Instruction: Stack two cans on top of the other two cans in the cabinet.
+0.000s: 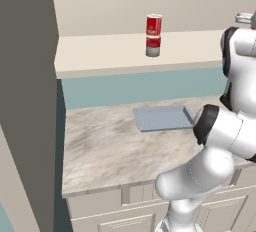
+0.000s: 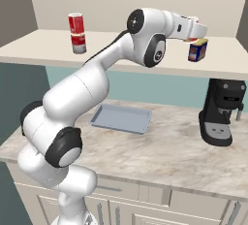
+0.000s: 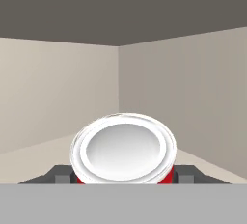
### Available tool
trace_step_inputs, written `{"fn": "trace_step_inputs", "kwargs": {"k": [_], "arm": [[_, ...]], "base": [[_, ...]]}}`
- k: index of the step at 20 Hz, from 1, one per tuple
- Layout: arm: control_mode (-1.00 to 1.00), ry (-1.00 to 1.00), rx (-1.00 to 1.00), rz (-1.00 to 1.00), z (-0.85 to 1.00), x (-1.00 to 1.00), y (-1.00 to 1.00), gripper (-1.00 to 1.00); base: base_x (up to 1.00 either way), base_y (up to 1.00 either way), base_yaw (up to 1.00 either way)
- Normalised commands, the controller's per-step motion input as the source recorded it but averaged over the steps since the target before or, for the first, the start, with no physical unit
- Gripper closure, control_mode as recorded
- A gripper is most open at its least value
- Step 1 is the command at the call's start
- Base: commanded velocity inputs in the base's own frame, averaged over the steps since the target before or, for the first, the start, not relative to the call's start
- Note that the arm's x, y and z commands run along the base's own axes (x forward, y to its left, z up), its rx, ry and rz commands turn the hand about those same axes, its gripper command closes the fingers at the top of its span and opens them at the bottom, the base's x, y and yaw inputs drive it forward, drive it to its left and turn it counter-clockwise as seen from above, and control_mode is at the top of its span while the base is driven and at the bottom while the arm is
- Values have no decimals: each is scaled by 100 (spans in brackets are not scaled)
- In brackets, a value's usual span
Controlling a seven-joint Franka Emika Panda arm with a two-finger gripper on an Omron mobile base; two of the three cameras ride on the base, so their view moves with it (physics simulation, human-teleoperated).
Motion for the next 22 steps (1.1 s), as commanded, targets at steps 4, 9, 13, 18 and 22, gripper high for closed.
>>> {"fn": "trace_step_inputs", "kwargs": {"k": [4, 9, 13, 18, 22], "arm": [[-100, 0, 0, 0, -3, 19, -26, 100], [-100, 0, 0, 0, -4, 20, -24, 100], [-100, 0, 0, 0, 0, 24, -5, 100], [-100, 0, 0, 0, 0, 13, -13, 100], [-100, 0, 0, 0, -1, 0, -21, 100]], "base": [[0, 0, 0], [0, 0, 0], [0, 0, 0], [0, 0, 0], [0, 0, 0]]}}
